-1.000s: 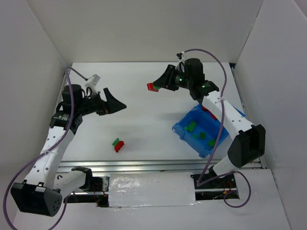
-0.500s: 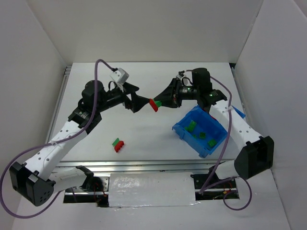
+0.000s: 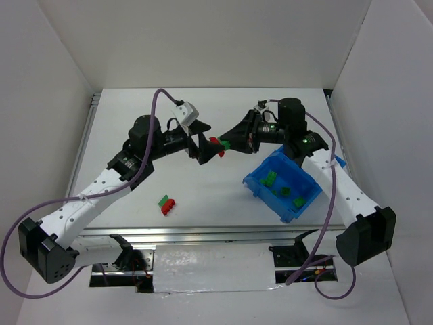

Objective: Sort the legos into containers by color

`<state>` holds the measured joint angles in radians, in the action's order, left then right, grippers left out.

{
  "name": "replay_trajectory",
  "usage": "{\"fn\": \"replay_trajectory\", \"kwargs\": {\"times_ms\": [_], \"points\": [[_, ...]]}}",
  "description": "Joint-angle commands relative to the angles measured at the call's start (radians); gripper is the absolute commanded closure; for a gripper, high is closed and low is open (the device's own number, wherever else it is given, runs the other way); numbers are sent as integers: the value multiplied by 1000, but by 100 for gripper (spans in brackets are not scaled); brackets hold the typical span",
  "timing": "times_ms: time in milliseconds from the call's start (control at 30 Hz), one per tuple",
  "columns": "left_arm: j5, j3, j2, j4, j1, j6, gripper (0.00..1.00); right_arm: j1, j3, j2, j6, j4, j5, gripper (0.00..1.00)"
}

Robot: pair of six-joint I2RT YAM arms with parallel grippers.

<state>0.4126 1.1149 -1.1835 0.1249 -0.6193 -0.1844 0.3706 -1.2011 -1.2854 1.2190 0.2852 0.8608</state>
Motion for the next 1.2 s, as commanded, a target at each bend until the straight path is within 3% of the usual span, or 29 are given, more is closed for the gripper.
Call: {"fn": "replay_trajectory", "kwargs": {"times_ms": [0,200,467,567,667,733,767,1000,1167], "points": [[35,23,-11,18,-16,25,1,-5,-9,58,11,-20,-74,100],[43,11,-13,24,-17,20,1,-10,-69,47,-19,29,-115,100],[54,49,-44,18,-17,23,27,-12,-72,38,-3,0,-91,100],[57,57,-57,18,-17,17,40,-12,-89,34,-6,5,-85,100],[57,68,-68,19,-16,7,61,-12,-86,31,-16,12,-83,100],[28,89,-83,7,-16,-6,93,-15,-72,31,-22,22,-85,100],[6,100,-90,-5,-17,-7,100,-16,-63,32,-22,13,-80,100],[-69,108,-88,-30,-16,29,100,-139,6,66,-110,75,-71,100],[-106,98,-67,-14,-14,34,100,-316,72,130,-205,169,-52,100]]}}
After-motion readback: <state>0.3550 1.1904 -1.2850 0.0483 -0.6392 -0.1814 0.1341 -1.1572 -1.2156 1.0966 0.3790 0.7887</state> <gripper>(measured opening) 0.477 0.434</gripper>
